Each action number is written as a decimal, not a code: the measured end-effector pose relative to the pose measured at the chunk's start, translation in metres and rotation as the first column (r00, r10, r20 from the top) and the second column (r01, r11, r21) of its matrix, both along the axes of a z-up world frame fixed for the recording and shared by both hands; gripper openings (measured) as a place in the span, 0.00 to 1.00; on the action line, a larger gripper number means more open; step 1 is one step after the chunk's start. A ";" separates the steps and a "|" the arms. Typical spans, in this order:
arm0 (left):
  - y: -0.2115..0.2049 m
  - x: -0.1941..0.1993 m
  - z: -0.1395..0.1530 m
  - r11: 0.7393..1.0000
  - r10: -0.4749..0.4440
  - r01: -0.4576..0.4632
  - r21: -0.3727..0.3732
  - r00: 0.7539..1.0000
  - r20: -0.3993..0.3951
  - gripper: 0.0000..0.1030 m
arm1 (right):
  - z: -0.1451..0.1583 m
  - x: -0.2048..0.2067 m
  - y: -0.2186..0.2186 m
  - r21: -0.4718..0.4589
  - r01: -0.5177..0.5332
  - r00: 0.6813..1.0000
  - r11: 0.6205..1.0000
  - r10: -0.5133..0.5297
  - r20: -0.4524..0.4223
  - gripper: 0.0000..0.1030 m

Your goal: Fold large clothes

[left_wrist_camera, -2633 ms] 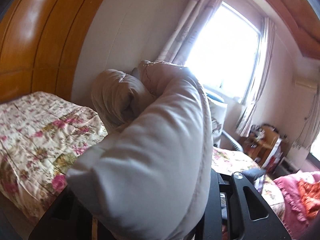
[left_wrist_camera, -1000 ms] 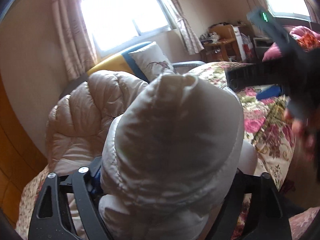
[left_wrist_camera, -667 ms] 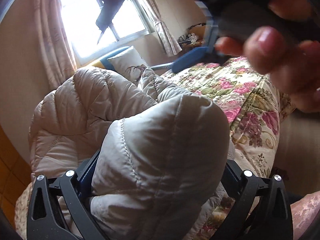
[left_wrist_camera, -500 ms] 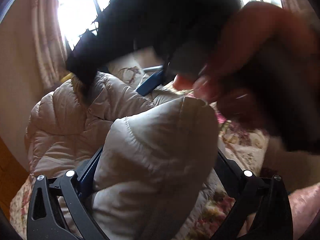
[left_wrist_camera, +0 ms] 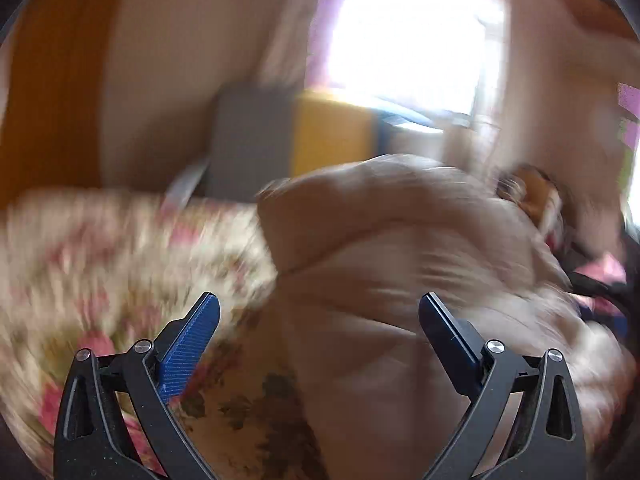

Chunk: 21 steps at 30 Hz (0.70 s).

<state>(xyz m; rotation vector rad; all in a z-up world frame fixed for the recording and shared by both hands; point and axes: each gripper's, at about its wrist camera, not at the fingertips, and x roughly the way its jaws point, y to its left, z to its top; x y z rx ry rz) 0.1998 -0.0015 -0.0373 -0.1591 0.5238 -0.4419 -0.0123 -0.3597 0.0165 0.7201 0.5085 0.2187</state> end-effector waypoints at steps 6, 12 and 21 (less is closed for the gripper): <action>0.015 0.015 -0.022 0.978 -0.029 0.012 -0.209 0.996 -0.080 0.96 | -0.022 -0.016 -0.042 0.089 0.133 0.987 0.987 -0.123 -0.106 0.57; 0.005 0.016 -0.031 0.968 -0.088 0.079 -0.239 0.996 -0.028 0.96 | -0.063 0.054 0.004 0.327 -0.137 0.973 0.935 0.189 -0.134 0.42; 0.044 0.015 -0.027 0.924 0.012 -0.032 -0.382 0.998 -0.055 0.96 | -0.087 0.129 0.064 0.464 -0.363 0.887 0.808 0.452 -0.093 0.25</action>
